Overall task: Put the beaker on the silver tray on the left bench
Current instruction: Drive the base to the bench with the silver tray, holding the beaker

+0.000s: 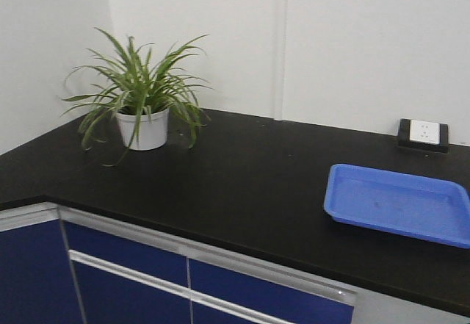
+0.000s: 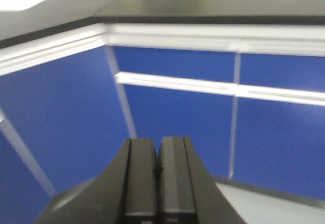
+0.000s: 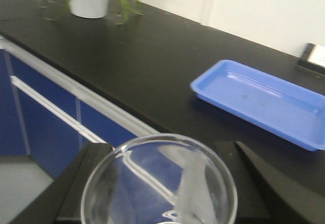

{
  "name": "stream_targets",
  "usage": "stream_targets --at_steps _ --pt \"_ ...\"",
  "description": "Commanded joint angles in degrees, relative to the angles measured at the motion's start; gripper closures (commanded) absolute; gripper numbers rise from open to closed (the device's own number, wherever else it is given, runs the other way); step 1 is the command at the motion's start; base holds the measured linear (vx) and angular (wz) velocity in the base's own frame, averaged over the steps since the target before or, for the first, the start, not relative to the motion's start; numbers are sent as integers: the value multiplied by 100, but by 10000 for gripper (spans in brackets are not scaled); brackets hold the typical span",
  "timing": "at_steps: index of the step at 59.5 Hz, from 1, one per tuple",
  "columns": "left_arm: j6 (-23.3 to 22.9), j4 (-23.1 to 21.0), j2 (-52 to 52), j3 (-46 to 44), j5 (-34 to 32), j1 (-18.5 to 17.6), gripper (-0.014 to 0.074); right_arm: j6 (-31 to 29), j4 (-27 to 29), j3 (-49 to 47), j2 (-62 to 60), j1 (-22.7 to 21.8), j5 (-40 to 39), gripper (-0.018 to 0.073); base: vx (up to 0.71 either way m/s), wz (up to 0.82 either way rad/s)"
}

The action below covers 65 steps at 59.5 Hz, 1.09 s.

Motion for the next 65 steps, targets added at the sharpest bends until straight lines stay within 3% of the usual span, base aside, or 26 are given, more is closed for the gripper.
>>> stream_targets --at_steps 1,65 --pt "-10 -16 -42 114 -431 -33 595 -31 -130 -174 24 -18 -424 570 -32 49" --pt "-10 -16 -42 114 -431 -33 595 -31 -130 -174 24 -18 -424 570 -24 64"
